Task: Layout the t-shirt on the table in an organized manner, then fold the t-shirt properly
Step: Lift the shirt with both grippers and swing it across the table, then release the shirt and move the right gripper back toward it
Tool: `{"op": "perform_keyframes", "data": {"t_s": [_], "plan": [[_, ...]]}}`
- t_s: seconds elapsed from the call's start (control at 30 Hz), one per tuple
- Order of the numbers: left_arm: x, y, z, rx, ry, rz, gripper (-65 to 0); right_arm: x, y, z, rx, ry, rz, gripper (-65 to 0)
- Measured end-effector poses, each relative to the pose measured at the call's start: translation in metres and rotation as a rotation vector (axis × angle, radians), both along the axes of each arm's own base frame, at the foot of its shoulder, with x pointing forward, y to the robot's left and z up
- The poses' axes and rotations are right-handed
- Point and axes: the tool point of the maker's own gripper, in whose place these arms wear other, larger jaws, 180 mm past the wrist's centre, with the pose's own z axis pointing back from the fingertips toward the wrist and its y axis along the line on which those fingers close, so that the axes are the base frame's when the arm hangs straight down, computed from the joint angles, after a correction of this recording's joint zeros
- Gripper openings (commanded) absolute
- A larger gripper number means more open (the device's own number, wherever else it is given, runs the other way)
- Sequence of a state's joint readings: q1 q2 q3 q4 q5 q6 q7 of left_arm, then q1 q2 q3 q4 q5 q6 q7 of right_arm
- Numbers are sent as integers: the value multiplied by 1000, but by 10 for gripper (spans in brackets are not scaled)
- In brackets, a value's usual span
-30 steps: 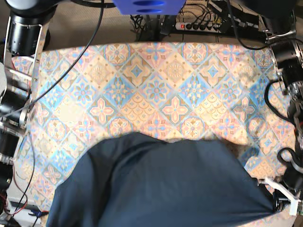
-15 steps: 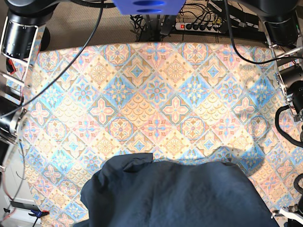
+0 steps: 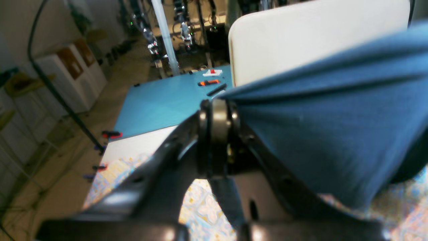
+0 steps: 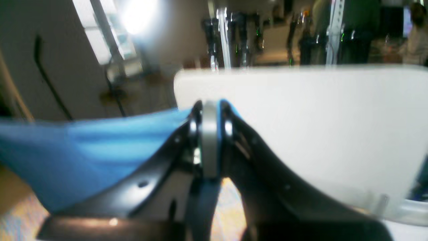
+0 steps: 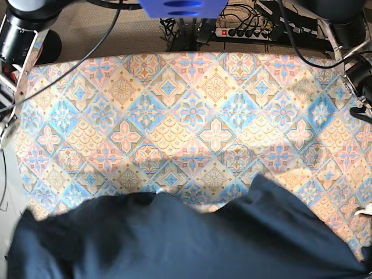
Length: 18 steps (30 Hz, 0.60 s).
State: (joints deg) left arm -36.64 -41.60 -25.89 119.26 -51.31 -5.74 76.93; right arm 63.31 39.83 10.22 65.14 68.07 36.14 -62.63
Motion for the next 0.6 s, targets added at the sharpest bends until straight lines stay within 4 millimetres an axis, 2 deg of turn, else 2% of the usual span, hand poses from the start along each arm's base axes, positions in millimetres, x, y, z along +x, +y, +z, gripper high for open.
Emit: {"op": "perform_keyframes", "data": {"t_s": [0.07,0.13,0.2,0.27,0.43,0.53,0.6], "plan": [[-10,20,7,-29,-12,53,-650,-27,-23,23,-57,-105,-59,-643],[-14,30,11,-30,-15,81,-650,-45,-33,33,-94,-142,-99,-643],[-17,24,15,-16,-23,53,-650,-54,-27,39,-137,-173,-98,-643],[-17,20,15,-7,-23,37,-650,-52,-13,39,-151,-182,-69,-643],[-17,31,2,1,15,80,-650,-39,-2,-9,-191,-70,-55,-643],[-19,49,-25,5,101,145,-650,-38,6,-35,-234,-19,-44,-643],[-17,50,-36,-7,118,149,-650,-39,15,-47,-241,-7,-26,-643]]}}
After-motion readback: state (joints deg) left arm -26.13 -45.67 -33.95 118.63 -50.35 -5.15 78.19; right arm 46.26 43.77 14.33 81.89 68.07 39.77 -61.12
